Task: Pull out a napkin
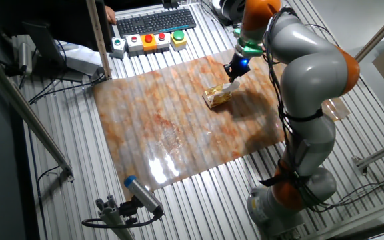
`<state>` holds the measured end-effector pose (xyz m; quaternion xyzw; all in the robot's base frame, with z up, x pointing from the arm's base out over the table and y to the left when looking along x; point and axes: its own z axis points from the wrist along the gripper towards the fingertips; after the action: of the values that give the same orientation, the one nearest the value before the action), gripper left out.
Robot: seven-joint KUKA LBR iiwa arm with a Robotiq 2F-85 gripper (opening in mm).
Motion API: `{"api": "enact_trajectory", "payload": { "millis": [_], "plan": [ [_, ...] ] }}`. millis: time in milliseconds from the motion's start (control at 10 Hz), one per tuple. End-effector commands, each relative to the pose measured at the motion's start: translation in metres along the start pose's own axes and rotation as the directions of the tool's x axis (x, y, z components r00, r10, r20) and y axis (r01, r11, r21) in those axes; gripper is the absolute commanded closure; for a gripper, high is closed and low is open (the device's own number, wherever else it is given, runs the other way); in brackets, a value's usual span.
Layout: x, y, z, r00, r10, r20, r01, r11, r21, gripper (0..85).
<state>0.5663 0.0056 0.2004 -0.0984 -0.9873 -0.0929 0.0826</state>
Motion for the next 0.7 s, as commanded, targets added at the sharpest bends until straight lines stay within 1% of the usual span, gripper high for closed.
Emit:
{"api": "enact_trajectory", "payload": {
  "millis": [0, 100, 200, 300, 500, 600],
  "plan": [
    [0.001, 0.003, 0.003, 0.999, 0.035, 0.005, -0.034, 0.998, -0.049, 85.0],
    [0.004, 0.008, 0.006, 0.998, 0.057, 0.020, -0.055, 0.996, -0.068, 85.0],
    [0.006, 0.013, 0.011, 0.995, 0.091, 0.037, -0.086, 0.990, -0.111, 85.0],
    [0.008, 0.017, 0.015, 0.993, 0.113, 0.042, -0.106, 0.984, -0.142, 85.0],
    [0.007, 0.015, 0.013, 0.994, 0.102, 0.041, -0.096, 0.987, -0.132, 85.0],
    [0.006, 0.014, 0.012, 0.995, 0.094, 0.038, -0.088, 0.989, -0.121, 85.0]
  ]
}}
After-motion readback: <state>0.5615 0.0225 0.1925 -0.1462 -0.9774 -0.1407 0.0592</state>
